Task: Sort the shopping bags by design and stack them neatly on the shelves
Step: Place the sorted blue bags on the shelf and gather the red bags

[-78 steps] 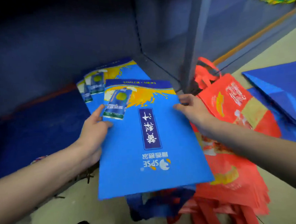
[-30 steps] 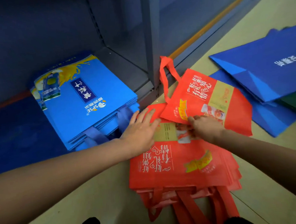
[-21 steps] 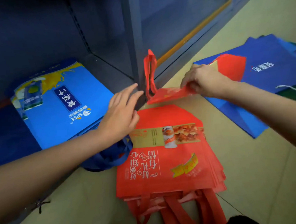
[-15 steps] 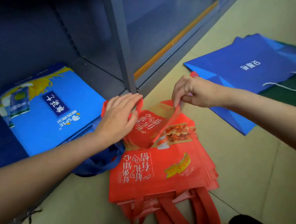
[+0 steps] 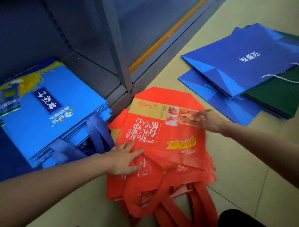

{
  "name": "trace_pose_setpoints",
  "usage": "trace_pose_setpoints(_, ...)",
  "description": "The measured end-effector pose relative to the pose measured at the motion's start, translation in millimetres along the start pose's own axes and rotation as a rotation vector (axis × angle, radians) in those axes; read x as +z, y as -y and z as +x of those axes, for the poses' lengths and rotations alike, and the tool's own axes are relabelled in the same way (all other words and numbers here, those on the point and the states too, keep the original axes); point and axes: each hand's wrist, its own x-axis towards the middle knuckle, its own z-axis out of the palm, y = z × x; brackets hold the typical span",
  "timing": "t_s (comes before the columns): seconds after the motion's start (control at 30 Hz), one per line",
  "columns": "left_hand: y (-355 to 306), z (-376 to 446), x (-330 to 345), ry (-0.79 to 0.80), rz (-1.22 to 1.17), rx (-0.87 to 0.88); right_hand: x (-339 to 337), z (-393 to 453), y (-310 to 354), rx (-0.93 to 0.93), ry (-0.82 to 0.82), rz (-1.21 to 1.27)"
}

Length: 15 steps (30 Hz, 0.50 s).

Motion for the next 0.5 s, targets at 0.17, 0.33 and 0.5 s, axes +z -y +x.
trace_pose_setpoints(0.17,-2.7,-2.5,6.9,-0.033,-0.023,0.009,42.7,2.0,2.8,0.273,-0.091,0.125)
trace_pose_setpoints(0.33,1.4,-1.5,2.7,-0.442,-0.289,-0.009,8.6,9.0,-8.3,0.162,-0.286,0.093)
trace_pose_setpoints(0.5,-3.7,11.1,1.9,-0.453,-0.675,-0.283,15.2,-6.6,-15.5,0.000,-0.003,0.162)
